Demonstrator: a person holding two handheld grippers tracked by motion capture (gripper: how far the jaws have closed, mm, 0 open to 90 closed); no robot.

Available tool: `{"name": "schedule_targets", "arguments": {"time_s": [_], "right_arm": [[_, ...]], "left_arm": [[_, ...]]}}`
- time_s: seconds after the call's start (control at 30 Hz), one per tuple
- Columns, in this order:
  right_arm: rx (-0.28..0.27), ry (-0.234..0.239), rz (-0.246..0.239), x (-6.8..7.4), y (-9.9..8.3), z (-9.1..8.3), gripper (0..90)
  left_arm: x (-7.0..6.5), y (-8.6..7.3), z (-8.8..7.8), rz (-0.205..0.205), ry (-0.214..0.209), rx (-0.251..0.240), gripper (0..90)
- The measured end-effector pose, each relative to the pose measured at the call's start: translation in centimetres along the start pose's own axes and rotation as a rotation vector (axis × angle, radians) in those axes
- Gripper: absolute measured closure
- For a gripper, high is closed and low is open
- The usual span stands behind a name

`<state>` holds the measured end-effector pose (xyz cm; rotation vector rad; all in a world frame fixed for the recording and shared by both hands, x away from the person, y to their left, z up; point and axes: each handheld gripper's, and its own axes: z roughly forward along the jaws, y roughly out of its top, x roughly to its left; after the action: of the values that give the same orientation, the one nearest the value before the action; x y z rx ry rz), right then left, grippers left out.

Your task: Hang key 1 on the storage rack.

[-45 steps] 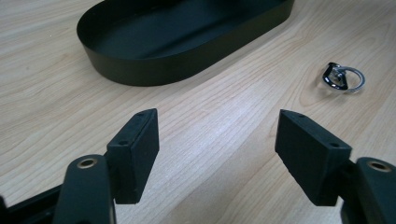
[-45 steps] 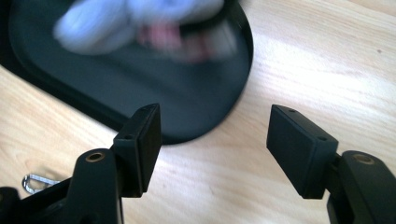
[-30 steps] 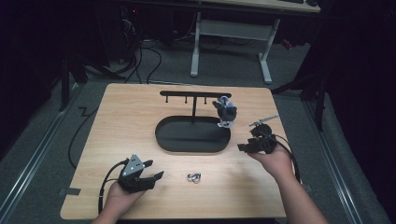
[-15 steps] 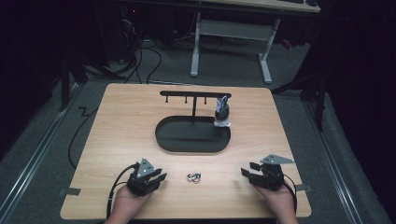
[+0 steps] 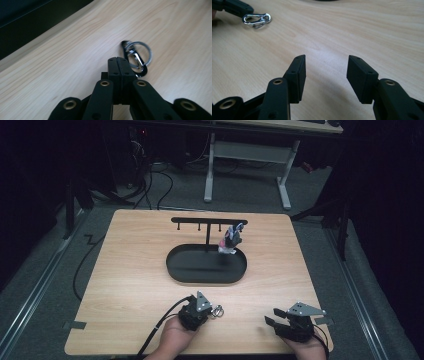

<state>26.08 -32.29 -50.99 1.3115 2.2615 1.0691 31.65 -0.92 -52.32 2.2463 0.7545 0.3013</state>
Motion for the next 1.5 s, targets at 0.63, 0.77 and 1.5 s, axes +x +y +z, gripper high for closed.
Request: {"name": "schedule_targets", "arguments": {"time_s": [0.63,0.77,1.5], "right_arm": [[0.019,0.016,0.030,0.3,-0.9,-0.2,49.7],[0.031,0.016,0.038,0.1,-1.1,0.0,49.5],[0.029,-0.018,0.078,-1.0,-1.7,0.0,48.4]], "left_arm": [[-6.1,5.4,5.7,0.100,-0.132,-0.006,89.6],[-6.2,5.2,5.7,0.083,-0.148,-0.015,89.1],[-8.2,5.7,5.1,0.084,-0.189,-0.099,85.8]]}}
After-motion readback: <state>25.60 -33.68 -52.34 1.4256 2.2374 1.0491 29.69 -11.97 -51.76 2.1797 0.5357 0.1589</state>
